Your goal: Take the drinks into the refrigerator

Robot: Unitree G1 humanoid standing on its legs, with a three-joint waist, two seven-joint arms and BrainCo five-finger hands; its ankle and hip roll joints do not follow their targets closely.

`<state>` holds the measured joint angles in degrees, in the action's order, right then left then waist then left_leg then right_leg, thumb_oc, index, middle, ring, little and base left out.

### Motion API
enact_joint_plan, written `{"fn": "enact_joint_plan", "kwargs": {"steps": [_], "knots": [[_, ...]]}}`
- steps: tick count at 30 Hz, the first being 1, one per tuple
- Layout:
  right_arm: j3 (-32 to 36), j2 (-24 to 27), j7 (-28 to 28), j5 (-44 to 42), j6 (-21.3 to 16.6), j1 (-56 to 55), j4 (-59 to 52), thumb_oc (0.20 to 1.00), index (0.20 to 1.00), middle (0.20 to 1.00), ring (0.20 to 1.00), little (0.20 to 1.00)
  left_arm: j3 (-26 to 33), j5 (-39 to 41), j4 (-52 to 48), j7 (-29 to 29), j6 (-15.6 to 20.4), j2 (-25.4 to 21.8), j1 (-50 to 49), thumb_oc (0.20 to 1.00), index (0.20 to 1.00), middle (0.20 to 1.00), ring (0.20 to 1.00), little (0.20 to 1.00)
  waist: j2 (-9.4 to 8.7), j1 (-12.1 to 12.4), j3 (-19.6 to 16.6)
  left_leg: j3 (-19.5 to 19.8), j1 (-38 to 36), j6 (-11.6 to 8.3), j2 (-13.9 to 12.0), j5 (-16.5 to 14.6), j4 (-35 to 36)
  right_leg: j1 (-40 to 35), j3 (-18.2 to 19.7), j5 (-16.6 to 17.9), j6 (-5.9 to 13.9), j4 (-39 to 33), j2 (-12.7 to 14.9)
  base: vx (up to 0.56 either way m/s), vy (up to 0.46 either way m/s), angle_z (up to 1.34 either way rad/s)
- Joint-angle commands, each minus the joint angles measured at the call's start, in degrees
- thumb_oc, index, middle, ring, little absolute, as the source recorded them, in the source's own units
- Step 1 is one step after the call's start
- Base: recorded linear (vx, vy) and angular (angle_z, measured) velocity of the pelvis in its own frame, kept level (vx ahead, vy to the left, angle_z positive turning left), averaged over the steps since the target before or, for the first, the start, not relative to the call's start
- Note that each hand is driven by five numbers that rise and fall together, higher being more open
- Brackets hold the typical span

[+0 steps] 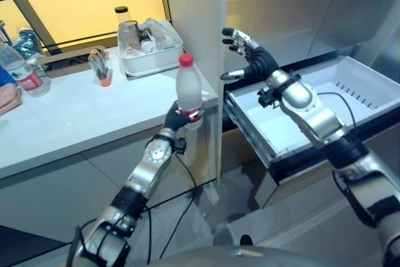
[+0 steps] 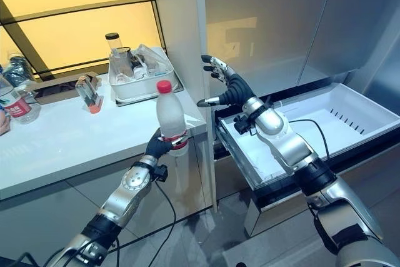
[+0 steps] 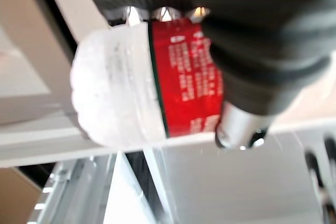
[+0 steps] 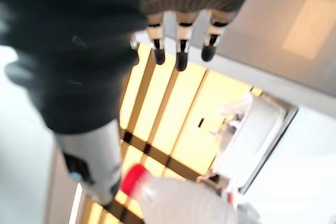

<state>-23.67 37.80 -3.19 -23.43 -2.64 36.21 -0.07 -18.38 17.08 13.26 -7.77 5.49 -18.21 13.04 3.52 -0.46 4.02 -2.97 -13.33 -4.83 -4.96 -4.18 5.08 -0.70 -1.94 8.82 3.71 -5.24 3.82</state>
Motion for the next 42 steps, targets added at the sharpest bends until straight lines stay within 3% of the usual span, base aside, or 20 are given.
{"fn": "enact_joint_plan", "kwargs": {"steps": [1,8,24,42], "knots": [[5.12,2.11,-0.41,-2.14,-4.27,-1.57,-3.07,1.000,1.000,1.000,1.000,1.000,1.80,1.36,-7.16,1.34,6.03,-1.68,5.26,0.200,0.200,0.200,0.200,0.200,-2.53,0.95,-0.92,-0.47,2.16,2.95,2.43,0.29,-0.08,-3.55,0.61,-9.65,2.87,7.31,1.93,0.00,0.000,0.00],[9.50,0.65,-0.92,-1.50,-4.41,-9.74,-7.61,1.000,1.000,1.000,1.000,1.000,3.95,0.92,-7.49,1.91,5.49,-1.90,2.78,0.200,0.200,0.200,0.200,0.200,-2.69,0.77,-0.74,-0.44,2.00,3.07,2.34,0.24,-0.16,-3.43,0.64,-9.94,2.82,7.80,1.83,0.00,0.000,0.00],[2.89,-5.38,-2.24,1.37,-3.04,-3.47,-9.43,1.000,1.000,1.000,1.000,1.000,0.81,-0.75,-3.63,1.89,4.86,-0.19,5.49,0.200,0.200,0.200,0.200,0.200,-2.90,1.25,-1.20,-0.21,1.07,3.20,2.31,0.13,-0.37,-4.16,0.53,-10.63,2.55,8.56,1.55,0.00,0.000,0.01],[-12.09,-22.07,1.78,9.28,1.09,16.01,16.57,1.000,1.000,1.000,1.000,1.000,-9.45,-5.58,4.52,-1.51,4.66,3.67,16.49,0.200,0.200,0.200,0.200,0.200,-2.75,2.24,-1.39,0.04,0.62,3.19,2.18,0.13,-0.47,-4.44,0.38,-10.71,2.29,8.94,1.36,0.00,0.000,0.00]]}}
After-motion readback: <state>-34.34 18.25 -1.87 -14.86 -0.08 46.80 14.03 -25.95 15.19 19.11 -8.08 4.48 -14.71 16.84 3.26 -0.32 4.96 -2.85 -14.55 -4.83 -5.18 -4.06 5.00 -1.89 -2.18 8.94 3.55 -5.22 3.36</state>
